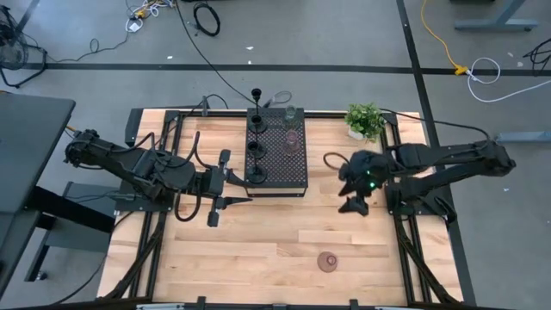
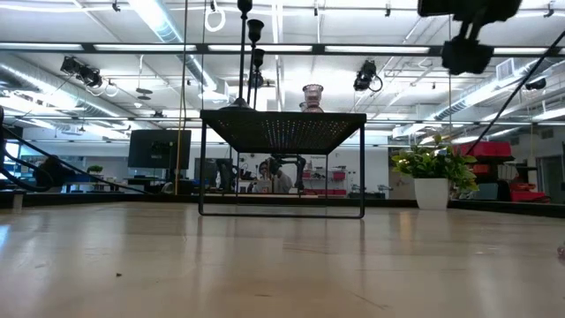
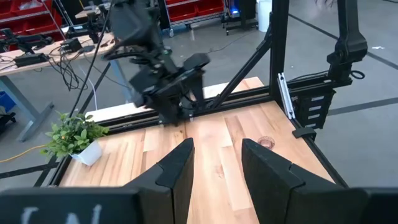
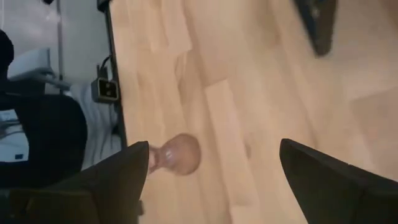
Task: Pick & Place candle stick holders
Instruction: Put the pink candle holder on the shelf
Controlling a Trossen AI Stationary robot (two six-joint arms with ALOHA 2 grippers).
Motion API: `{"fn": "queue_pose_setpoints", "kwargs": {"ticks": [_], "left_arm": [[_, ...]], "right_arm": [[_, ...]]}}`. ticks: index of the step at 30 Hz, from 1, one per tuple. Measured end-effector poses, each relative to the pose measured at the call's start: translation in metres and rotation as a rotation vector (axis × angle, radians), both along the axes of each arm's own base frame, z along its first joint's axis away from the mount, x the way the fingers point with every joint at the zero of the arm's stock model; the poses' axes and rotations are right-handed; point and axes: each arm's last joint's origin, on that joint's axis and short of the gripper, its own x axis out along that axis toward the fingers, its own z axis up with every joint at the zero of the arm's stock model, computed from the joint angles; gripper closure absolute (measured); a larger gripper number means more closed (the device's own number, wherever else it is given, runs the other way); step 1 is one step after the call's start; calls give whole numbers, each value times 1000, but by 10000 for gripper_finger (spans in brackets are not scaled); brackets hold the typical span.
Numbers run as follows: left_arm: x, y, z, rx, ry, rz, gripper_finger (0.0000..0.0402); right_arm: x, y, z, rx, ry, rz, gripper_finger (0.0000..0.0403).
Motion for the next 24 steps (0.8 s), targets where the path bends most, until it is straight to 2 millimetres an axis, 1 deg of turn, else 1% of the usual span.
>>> {"fn": "queue_pose_setpoints", "kwargs": {"ticks": [6,9,11,15,19,22,24], "left_arm": [[0,0,0,-18,1,4,264],[0,0,0,-18,1,4,264],[0,0,0,-18,1,5,264],[0,0,0,-18,1,5,264],[0,0,0,-22,1,5,264],[0,0,0,-23,-1,5,264],[0,0,1,-24,-4,6,264]], "right_arm": [[-5,29,-1,27,57,-35,46],[-11,48,-1,-7,61,-62,46],[-15,59,-6,-40,46,-88,46],[-21,86,-22,-38,-16,-152,46],[-29,112,-52,-28,-44,-175,46],[-31,128,-74,-14,-74,-207,46],[-29,138,-85,-9,-90,-205,46]]}}
